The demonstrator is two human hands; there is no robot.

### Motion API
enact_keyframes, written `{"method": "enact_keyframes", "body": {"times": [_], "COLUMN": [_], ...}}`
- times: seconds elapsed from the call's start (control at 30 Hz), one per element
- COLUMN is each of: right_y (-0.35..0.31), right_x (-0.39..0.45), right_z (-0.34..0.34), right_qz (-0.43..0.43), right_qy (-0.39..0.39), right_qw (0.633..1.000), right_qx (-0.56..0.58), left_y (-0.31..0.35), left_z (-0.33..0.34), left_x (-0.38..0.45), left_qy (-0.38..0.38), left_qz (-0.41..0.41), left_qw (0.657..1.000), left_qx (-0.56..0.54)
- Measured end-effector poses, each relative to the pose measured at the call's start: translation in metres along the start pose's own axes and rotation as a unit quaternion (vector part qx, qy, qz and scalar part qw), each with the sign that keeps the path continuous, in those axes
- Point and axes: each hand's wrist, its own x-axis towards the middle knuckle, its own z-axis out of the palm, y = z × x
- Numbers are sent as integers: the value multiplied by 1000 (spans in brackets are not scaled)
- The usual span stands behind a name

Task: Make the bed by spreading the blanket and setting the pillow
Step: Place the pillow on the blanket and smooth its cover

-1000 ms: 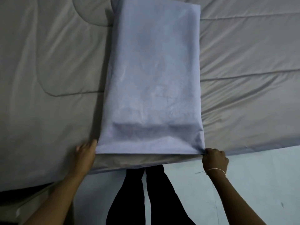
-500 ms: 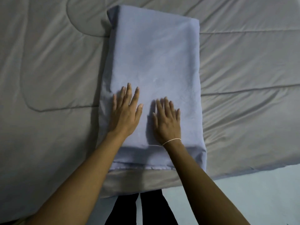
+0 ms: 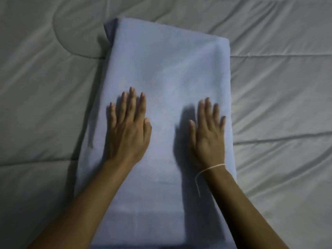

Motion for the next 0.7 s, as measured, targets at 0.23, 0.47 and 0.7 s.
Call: {"method": "enact_keyframes", "body": {"times": [0.23, 0.47, 0.7], "right_y": [45, 40, 29], "right_x": [119, 211, 246], "right_z": [19, -5, 30], "right_qz": [-6, 46, -74], "right_qy": [-67, -32, -61], "right_qw": [995, 997, 991], "right_qx": [-75, -57, -96], "left_y": [-8, -10, 24], "left_z": [12, 9, -14], "left_x": [4, 6, 66], "left_qy": [2, -2, 22], "left_qz": [4, -7, 23], "left_qw": [1000, 1000, 998], "left_qx": [10, 10, -59]}}
